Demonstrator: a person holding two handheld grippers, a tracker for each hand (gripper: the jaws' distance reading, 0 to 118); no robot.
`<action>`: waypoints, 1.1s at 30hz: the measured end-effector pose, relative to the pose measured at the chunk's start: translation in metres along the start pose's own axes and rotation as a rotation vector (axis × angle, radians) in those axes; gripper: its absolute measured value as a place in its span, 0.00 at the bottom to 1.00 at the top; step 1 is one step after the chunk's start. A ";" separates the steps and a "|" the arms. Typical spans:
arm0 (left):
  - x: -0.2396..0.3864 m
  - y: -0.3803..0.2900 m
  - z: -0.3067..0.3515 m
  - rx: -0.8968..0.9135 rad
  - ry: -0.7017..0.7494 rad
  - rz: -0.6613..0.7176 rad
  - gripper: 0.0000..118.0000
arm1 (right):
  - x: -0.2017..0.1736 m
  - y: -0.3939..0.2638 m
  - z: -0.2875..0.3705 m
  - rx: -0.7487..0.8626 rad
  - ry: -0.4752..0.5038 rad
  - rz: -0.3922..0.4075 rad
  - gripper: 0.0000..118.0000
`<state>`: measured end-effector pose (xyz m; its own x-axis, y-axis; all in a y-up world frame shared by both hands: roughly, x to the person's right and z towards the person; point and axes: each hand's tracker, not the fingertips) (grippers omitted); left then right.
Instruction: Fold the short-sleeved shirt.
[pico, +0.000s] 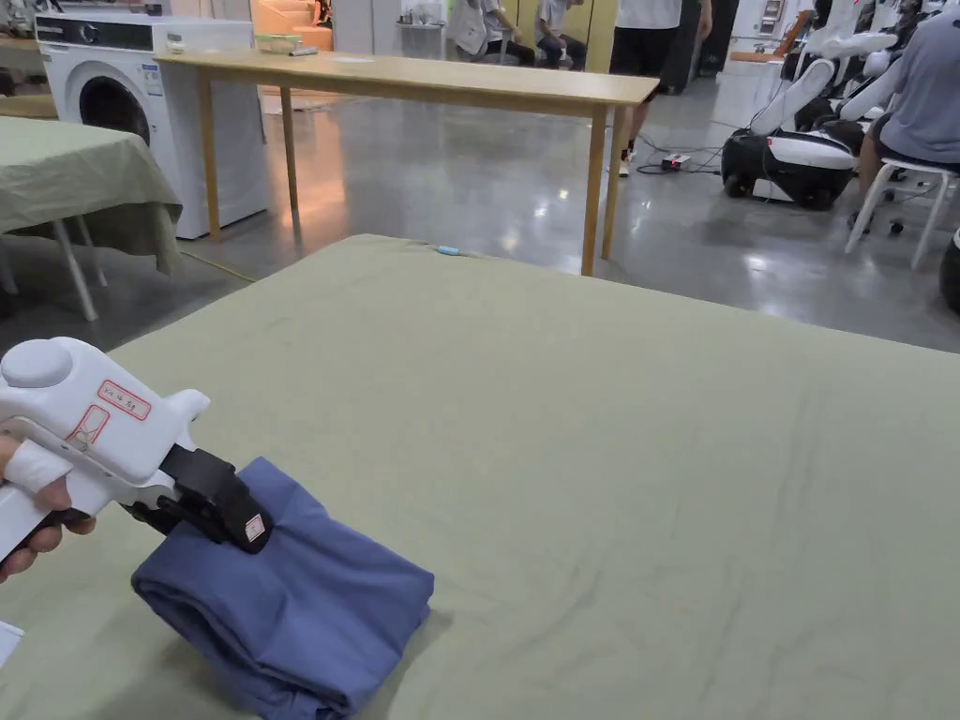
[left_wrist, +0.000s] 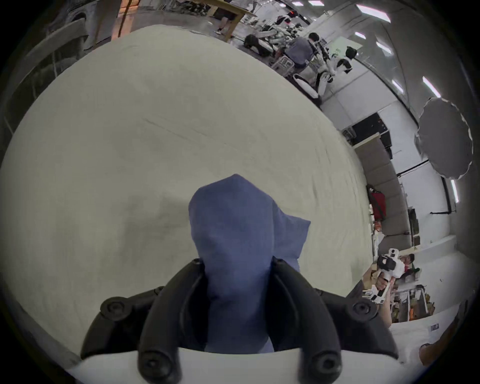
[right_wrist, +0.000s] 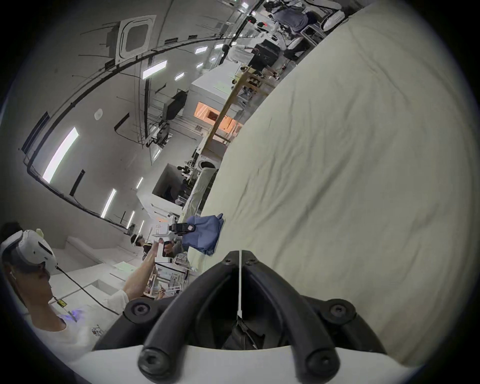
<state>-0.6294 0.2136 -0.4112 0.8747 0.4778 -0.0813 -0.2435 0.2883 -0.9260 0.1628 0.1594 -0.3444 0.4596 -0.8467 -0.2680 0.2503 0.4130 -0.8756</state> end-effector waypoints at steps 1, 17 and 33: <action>0.001 0.001 0.001 -0.006 0.007 0.004 0.77 | 0.000 0.000 0.001 0.000 0.002 0.000 0.02; 0.149 -0.069 0.029 0.553 -0.044 -0.065 0.00 | -0.059 0.014 0.060 0.203 -0.192 0.285 0.02; 0.461 -0.225 -0.079 1.083 0.295 -0.364 0.00 | -0.171 -0.021 0.044 0.679 -0.827 0.912 0.03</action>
<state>-0.1384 0.3034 -0.2697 0.9944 0.0527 -0.0911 -0.0642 0.9896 -0.1286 0.1170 0.3101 -0.2624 0.9834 0.1442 -0.1103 -0.1551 0.9830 -0.0984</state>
